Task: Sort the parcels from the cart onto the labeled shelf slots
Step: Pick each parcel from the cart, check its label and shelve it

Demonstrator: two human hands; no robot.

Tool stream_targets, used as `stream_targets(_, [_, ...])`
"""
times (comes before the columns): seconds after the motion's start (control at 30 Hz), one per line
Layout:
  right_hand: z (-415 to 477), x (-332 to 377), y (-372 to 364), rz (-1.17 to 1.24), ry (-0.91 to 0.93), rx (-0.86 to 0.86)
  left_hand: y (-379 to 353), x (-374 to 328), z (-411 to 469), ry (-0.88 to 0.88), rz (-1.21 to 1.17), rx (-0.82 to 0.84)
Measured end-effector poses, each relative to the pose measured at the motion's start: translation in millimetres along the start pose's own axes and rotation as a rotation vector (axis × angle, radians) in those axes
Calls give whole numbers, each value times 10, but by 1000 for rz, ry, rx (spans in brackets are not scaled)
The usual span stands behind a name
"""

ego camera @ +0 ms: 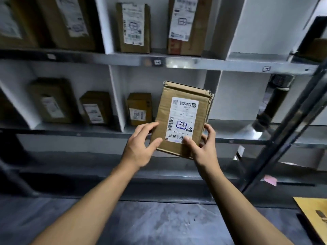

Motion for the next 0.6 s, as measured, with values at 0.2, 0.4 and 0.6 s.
stream_targets(0.2, [191, -56, -776, -3, 31, 185, 872, 370, -94, 84, 270, -92])
stream_targets(0.4, [356, -109, -1711, -9, 58, 372, 1596, 958, -153, 385, 570, 160])
stream_targets(0.6, [530, -50, -2630, -27, 117, 572, 2213, 1323, -223, 557, 895, 116])
Point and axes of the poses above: each hand's wrist, its own z-axis towards the middle knuckle, its own y-axis out of the back of the hand, x = y × z, the point moved 7 cm from there along z, towards the middle knuckle, and after that the axes turned 3 degrees about -z, right-handed, at the moved point
